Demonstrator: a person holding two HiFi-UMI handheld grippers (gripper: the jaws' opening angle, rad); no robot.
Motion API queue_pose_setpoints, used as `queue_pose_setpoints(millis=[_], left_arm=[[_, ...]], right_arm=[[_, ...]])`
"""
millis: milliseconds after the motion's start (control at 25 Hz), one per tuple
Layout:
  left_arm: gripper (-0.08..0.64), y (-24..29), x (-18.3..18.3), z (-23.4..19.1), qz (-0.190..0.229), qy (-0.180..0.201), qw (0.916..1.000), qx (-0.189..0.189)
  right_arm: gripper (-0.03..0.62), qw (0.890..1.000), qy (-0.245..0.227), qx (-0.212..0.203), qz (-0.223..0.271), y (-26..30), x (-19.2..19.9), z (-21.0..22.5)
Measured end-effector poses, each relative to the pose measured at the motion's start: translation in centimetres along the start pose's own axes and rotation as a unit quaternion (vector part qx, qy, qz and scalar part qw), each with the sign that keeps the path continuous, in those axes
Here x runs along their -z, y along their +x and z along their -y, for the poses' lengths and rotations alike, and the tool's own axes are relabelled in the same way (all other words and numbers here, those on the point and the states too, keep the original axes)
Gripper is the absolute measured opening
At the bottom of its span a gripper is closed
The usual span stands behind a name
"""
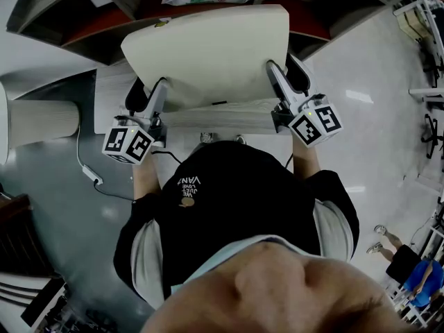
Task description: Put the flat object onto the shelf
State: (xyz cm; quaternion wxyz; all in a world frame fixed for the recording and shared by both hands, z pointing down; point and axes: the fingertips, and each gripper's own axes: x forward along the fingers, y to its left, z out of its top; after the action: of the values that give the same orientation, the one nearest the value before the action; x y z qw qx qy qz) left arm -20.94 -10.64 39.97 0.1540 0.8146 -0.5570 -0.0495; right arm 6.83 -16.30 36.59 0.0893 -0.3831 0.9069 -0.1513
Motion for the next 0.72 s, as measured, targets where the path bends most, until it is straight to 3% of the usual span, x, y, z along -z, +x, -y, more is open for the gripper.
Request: queue_pose_setpoints(millis=[720], left_arm=[[0.265, 0.3, -8.9, 0.8, 0.075, 0.063, 0.9944, 0.040]], right_arm=[[0.184, 0.997, -0.024, -0.010, 0.075, 1.3, -6.4, -2.6]])
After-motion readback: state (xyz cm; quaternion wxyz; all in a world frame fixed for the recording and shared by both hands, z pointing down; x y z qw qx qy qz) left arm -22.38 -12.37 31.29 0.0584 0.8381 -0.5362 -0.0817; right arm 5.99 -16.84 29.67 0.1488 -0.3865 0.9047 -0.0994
